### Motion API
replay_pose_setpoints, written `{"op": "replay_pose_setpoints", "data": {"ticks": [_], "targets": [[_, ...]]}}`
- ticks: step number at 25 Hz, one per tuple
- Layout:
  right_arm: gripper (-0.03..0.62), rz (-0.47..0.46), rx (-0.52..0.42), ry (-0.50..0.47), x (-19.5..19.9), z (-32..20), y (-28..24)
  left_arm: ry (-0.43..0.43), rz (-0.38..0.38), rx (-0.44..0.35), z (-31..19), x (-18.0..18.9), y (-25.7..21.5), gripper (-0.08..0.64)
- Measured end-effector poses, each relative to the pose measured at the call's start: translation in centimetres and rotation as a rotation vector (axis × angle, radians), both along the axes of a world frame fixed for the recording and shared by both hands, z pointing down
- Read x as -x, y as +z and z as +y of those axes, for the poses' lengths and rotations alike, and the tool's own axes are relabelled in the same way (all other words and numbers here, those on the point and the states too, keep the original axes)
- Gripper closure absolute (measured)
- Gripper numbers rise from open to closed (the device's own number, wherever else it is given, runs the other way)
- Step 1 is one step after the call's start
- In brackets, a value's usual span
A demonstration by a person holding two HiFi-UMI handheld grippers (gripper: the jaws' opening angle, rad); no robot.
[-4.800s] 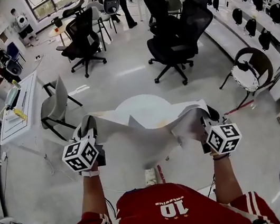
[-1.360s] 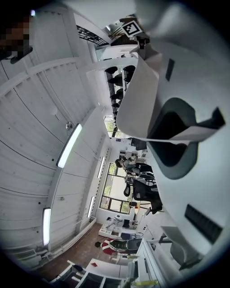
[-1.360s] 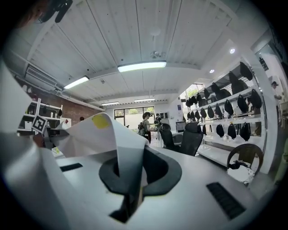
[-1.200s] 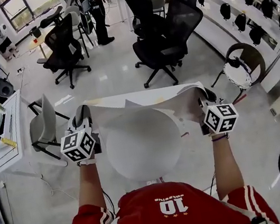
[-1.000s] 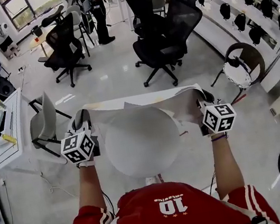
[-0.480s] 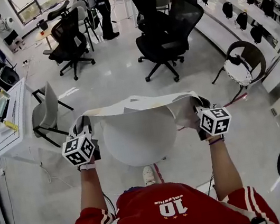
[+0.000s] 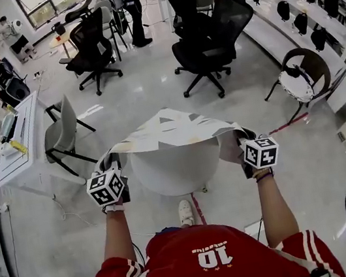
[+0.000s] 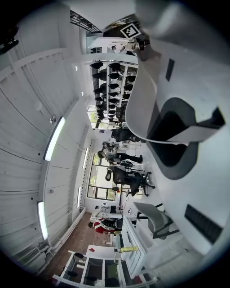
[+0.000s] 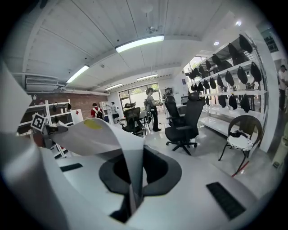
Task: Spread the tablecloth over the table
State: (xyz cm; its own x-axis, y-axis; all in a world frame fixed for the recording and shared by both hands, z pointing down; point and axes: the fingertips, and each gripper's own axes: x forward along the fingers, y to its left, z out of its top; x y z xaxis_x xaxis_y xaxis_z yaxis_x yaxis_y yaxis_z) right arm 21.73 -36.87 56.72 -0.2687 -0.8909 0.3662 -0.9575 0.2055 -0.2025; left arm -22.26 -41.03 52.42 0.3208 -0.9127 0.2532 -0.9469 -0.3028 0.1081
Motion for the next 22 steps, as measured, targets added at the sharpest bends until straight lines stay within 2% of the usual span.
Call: {"op": "replay_pose_setpoints", "data": {"ticks": [9,12,16,19,22], "targets": [[0.575,-0.002,0.083,-0.009,0.6,2.8,2.7,-0.011,0.001,0.065,2.8,0.7,2.6,0.551],[0.574,0.004,0.107,-0.025,0.7,3.7,3.6,-0.024,0.026,0.095,3.6,1.2,3.9,0.549],[0.572,0.001,0.146,-0.053,0.9,4.8,4.9,-0.042,0.023,0.133,4.5,1.6,5.4,0.546],[0.547,0.033,0.181,-0.072,1.0,6.1,5.7,-0.033,0.023,0.151,5.4,1.8,6.1,0.535],[0.523,0.105,0.229,-0.101,1.4,7.9,7.0,-0.028,0.013,0.162,6.2,1.9,6.7,0.526]]}}
